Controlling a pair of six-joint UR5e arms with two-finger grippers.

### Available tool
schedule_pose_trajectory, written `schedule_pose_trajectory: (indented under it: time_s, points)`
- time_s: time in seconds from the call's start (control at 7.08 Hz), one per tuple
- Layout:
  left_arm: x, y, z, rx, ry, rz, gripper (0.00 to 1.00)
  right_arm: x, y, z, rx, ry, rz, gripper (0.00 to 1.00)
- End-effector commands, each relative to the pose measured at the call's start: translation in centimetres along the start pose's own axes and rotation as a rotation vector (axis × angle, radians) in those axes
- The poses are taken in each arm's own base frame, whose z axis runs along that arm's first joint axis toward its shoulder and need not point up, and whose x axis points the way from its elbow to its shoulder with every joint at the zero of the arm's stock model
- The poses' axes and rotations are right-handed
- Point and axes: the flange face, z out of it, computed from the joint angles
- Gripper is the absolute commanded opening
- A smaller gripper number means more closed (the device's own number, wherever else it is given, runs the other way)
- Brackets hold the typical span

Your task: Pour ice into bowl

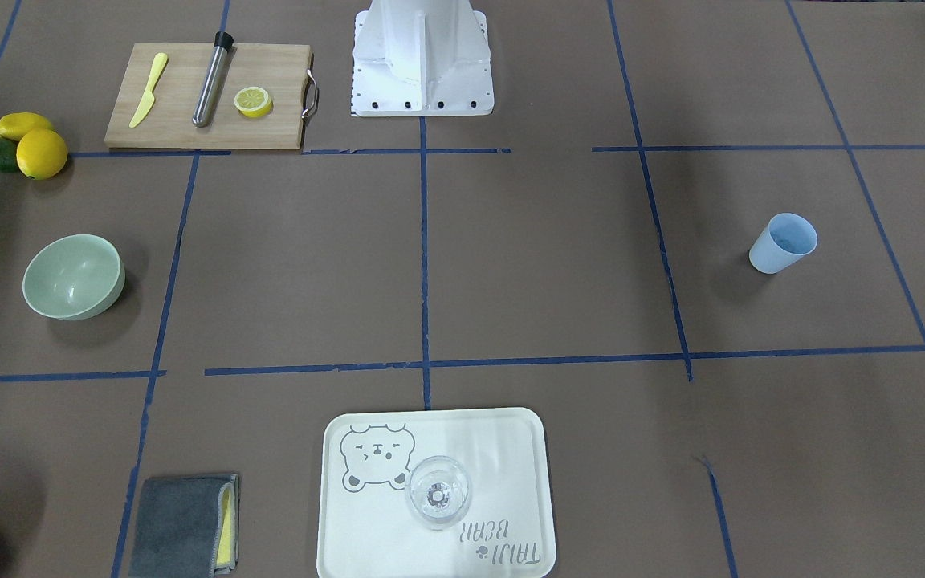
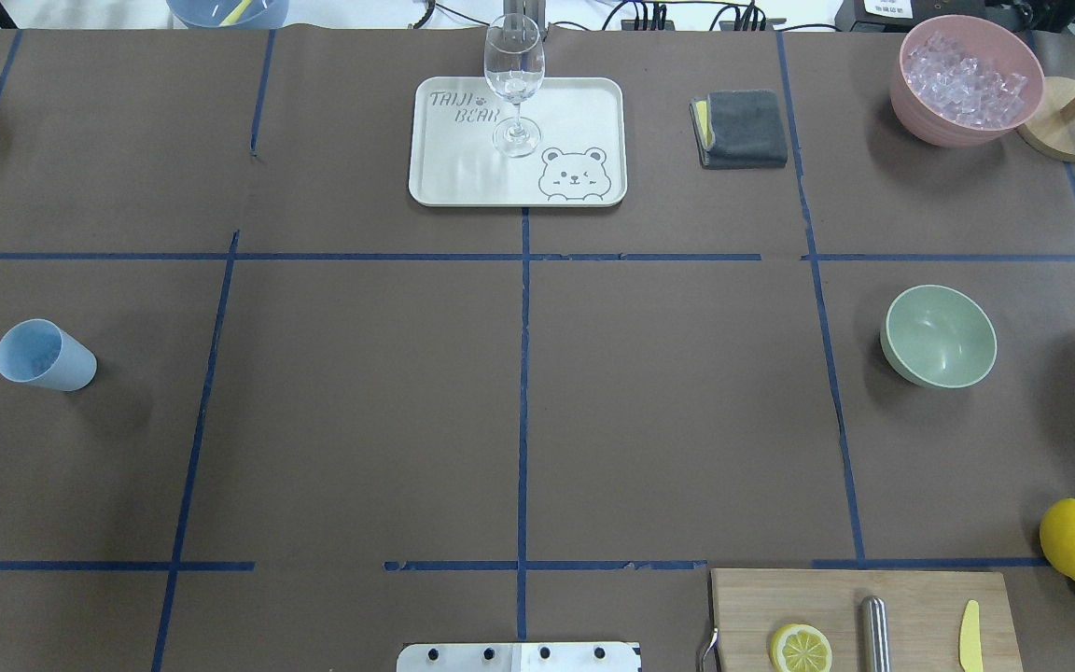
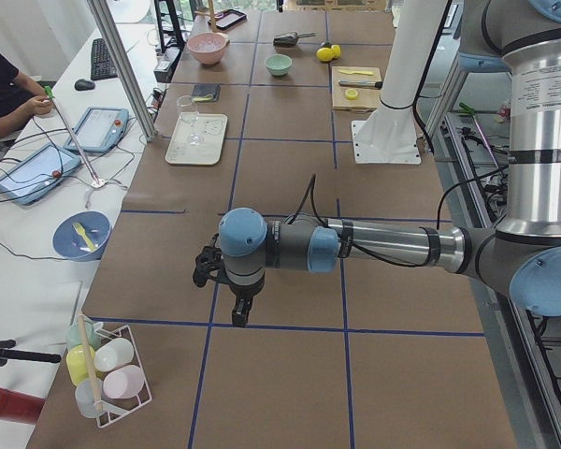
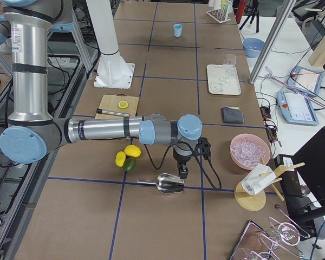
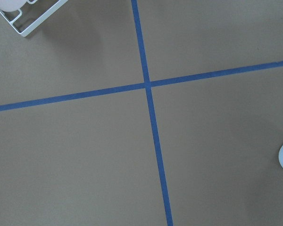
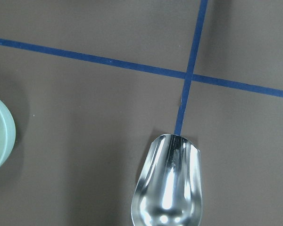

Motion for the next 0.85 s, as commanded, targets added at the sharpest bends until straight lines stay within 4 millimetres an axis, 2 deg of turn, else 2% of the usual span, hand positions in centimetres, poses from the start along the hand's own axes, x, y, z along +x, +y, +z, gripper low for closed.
schedule_pose_trajectory:
  time_s: [0.0,0.14,0.28,0.42,0.57,0.71]
  points:
    - [0.1,0.3,-0.3,0.025,-0.01,0.064,1.0,-0.2,-0.1,-0.1,0.003,0.003,-0.005,1.0]
    - [0.6,-0.2,-0.6,-0.001,-0.008,0.046,1.0,-0.2,-0.3,-0.2,0.004,0.003,-0.006,1.0]
    - [2.1,-0.1,-2.2,0.028,-0.013,0.072,1.0,-0.1,-0.2,0.0,0.002,0.003,-0.006,1.0]
    - [1.4,0.1,-1.7,0.017,-0.027,0.062,1.0,-0.3,-0.9,-0.3,0.007,0.004,-0.006,1.0]
    - [2.0,0.1,-2.4,0.03,-0.043,0.073,1.0,-0.7,-1.1,-0.7,0.016,0.005,-0.015,1.0]
    - [2.0,0.0,-2.3,0.028,-0.036,0.07,1.0,-0.7,-1.0,-0.7,0.017,-0.003,-0.015,1.0]
